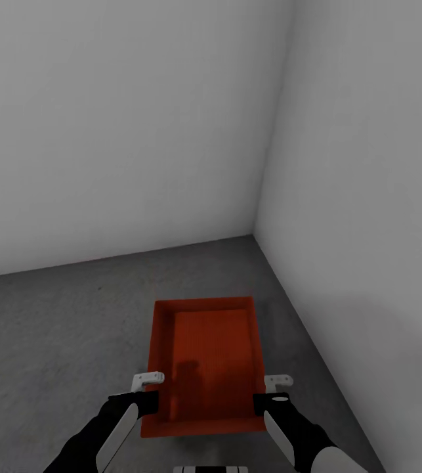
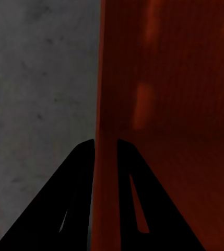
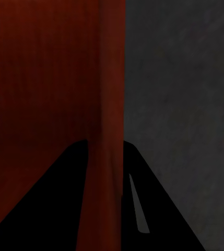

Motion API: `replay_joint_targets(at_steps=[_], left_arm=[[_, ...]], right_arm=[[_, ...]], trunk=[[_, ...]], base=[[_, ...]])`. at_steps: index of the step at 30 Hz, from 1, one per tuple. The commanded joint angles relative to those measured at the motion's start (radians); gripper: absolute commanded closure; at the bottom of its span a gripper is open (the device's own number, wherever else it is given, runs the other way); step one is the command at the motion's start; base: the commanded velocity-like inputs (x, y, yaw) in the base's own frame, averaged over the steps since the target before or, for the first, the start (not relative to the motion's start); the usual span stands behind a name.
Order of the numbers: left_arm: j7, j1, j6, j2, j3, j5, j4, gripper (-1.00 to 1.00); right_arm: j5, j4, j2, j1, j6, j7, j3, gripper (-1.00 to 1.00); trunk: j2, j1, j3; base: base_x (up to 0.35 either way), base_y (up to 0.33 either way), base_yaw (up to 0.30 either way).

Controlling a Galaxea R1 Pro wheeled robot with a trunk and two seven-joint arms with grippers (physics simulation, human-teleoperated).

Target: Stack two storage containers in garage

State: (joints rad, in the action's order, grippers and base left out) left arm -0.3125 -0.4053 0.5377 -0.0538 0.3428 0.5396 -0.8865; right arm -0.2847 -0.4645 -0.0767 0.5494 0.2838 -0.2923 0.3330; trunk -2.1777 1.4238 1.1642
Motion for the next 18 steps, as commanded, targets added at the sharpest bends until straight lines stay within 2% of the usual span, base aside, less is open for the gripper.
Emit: replay_joint_targets(at_steps=[1,18], left_arm=[[-0.01,-0.001,-0.085,-0.001,-0.002,0.002,-0.02,1.0],[-0.01,-0.001,-0.085,-0.001,-0.002,0.002,-0.02,1.0]], right_arm=[[-0.008,0.0,0.001,0.0,0.006,-0.005,-0.002,1.0],[-0.007,0.0,0.001,0.0,0.006,-0.006,-0.002,1.0]], trunk=[[0.0,0.0,0.001],[0.0,0.0,0.003]], base=[[0.0,0.0,0.0],[0.0,0.0,0.0]])
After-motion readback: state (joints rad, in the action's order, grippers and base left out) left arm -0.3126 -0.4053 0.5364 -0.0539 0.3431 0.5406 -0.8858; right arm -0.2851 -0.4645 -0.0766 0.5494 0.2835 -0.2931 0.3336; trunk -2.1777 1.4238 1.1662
